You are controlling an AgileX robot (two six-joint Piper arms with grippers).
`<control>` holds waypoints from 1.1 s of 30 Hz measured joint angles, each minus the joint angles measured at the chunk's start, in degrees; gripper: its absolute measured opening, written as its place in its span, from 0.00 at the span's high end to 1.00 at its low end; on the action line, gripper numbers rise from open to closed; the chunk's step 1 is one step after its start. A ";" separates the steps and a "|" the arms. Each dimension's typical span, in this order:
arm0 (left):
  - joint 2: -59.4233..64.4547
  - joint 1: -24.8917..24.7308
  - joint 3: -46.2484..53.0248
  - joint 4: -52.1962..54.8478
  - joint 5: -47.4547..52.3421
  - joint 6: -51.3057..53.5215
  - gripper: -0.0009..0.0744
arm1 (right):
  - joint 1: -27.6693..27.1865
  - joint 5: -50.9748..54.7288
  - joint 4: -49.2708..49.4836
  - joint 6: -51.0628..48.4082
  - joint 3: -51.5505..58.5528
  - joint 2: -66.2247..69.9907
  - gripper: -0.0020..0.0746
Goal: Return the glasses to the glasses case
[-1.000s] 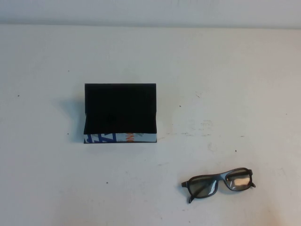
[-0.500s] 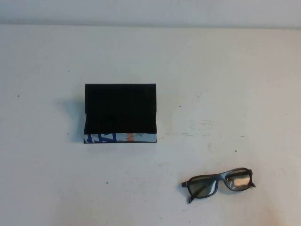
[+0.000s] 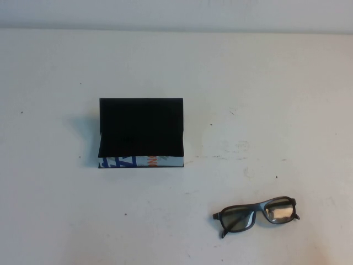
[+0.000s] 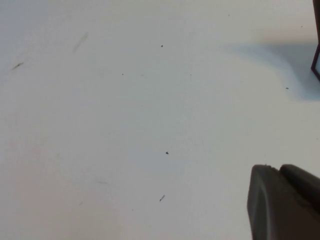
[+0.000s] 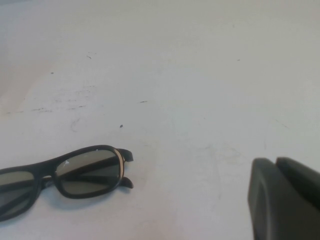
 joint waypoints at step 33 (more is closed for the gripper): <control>0.00 0.00 0.00 0.00 0.00 0.00 0.99 | 0.00 2.46 41.71 -1.92 -7.62 4.23 0.99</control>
